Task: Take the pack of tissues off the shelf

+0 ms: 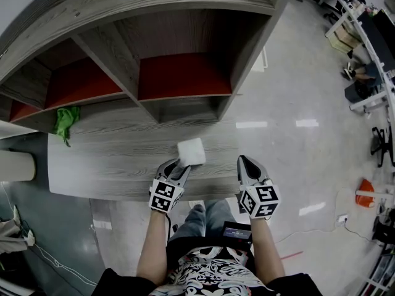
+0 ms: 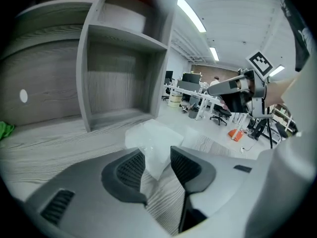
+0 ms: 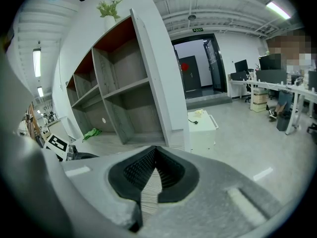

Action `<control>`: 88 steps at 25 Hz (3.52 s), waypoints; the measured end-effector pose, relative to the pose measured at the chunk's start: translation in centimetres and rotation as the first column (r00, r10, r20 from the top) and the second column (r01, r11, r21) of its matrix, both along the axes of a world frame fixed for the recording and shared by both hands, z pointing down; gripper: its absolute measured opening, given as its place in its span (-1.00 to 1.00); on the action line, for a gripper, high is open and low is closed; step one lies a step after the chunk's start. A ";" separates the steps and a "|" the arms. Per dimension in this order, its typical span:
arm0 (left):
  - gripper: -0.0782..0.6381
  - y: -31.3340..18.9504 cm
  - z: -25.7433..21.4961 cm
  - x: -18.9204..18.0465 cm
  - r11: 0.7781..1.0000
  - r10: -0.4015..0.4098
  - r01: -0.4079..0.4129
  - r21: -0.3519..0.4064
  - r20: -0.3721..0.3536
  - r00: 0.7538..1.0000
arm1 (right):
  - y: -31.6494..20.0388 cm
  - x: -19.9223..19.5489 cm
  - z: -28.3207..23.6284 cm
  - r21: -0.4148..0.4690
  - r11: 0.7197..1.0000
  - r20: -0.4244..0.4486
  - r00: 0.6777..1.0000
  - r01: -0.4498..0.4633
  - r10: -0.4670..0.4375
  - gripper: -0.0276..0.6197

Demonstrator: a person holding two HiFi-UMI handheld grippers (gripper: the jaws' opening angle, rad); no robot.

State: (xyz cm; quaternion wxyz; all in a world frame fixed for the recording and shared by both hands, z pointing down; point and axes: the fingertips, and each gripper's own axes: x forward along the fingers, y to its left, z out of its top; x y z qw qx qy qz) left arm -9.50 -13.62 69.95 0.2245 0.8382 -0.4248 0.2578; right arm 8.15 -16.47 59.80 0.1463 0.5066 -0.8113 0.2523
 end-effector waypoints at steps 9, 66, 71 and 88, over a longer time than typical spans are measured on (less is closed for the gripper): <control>-0.32 -0.7 -3.0 -0.3 0.999 -0.030 0.033 0.043 -0.075 0.997 | 0.7 -0.3 -1.5 0.035 0.999 0.004 1.000 -0.011 0.011 -0.90; -0.76 11.0 -30.7 2.4 0.806 -0.337 0.415 0.422 -0.249 0.908 | 12.8 1.4 -18.8 0.452 0.884 0.000 0.991 0.117 -0.132 -0.90; -0.76 11.9 -31.1 3.3 0.800 -0.331 0.412 0.437 -0.252 0.909 | 13.8 2.5 -19.7 0.468 0.876 -0.005 0.992 0.112 -0.123 -0.90; -0.76 12.9 -30.5 2.8 0.799 -0.340 0.417 0.433 -0.247 0.907 | 14.3 3.0 -19.6 0.469 0.875 -0.026 0.992 0.123 -0.126 -0.90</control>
